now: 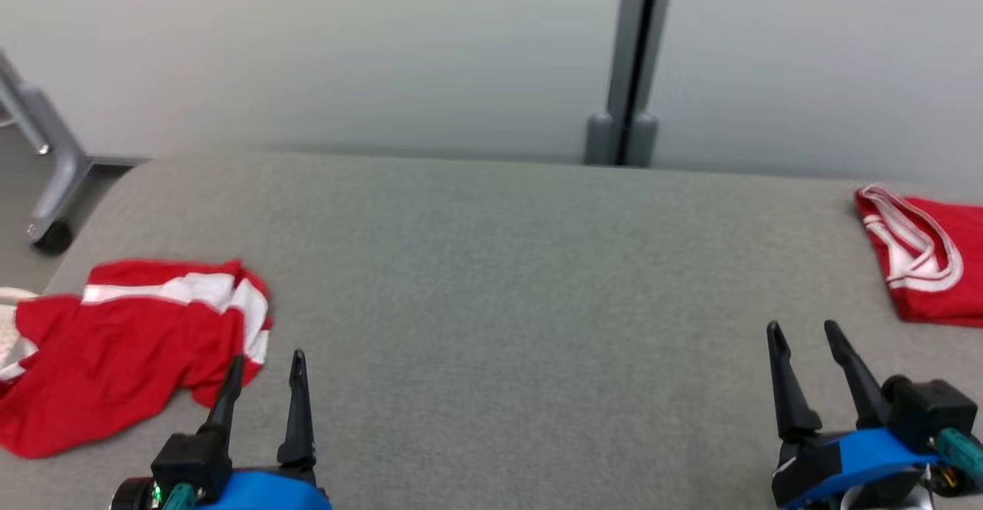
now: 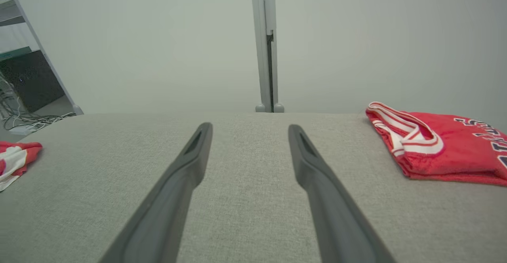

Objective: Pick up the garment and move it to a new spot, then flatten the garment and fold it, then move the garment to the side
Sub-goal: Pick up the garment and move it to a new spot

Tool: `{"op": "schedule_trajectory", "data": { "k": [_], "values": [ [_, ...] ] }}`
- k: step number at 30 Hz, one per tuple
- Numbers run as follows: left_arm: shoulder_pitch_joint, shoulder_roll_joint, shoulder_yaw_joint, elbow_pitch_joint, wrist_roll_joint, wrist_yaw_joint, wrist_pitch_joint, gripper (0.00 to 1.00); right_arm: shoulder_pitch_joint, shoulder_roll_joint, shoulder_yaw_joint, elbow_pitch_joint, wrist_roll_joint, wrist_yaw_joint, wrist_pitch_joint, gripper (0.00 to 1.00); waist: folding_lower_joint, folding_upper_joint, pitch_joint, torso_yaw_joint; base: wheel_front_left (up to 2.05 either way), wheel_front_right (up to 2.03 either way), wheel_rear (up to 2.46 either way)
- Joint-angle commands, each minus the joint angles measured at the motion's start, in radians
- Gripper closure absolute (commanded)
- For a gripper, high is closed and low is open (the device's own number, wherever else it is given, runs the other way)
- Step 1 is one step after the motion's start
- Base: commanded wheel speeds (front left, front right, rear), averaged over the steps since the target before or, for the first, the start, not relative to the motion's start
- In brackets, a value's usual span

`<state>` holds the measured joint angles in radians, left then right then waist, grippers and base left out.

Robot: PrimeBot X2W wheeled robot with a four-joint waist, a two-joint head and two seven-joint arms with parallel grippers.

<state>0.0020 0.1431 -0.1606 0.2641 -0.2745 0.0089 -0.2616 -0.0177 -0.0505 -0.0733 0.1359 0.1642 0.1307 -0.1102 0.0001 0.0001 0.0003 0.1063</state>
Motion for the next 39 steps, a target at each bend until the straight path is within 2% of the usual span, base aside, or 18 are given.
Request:
{"op": "schedule_trajectory", "data": {
  "k": [1, 8, 17, 25, 39],
  "values": [
    [-0.004, 0.002, 0.006, -0.007, -0.002, 0.005, -0.004, 0.00, -0.005, 0.000, 0.001, -0.005, 0.003, 0.000, -0.004, 0.00, -0.0001, -0.0001, 0.022, 0.046, 0.00, 0.00, 0.00],
    [0.005, 0.007, 0.007, -0.012, -0.005, 0.007, -0.004, 0.00, -0.014, -0.001, 0.013, 0.002, 0.012, 0.000, -0.008, 0.00, -0.0001, -0.0001, 0.026, 0.174, 0.00, 0.00, 0.00],
    [0.019, 0.015, 0.020, -0.014, -0.016, 0.015, -0.004, 0.00, -0.014, -0.001, 0.042, 0.020, 0.023, 0.000, -0.014, 0.00, -0.0001, -0.0001, 0.027, 0.280, 0.00, 0.00, 0.00],
    [0.022, 0.014, 0.020, -0.020, -0.022, 0.018, -0.004, 0.00, -0.017, -0.001, 0.046, 0.022, 0.018, 0.000, -0.010, 0.00, -0.0001, -0.0001, 0.033, 0.316, 0.00, 0.00, 0.00],
    [-0.011, 0.039, 0.044, -0.037, -0.044, 0.025, 0.015, 0.00, -0.009, -0.001, 0.065, 0.035, 0.027, 0.000, -0.009, 0.00, -0.0001, -0.0001, 0.023, 0.320, 0.00, 0.00, 0.00]
  ]
}}
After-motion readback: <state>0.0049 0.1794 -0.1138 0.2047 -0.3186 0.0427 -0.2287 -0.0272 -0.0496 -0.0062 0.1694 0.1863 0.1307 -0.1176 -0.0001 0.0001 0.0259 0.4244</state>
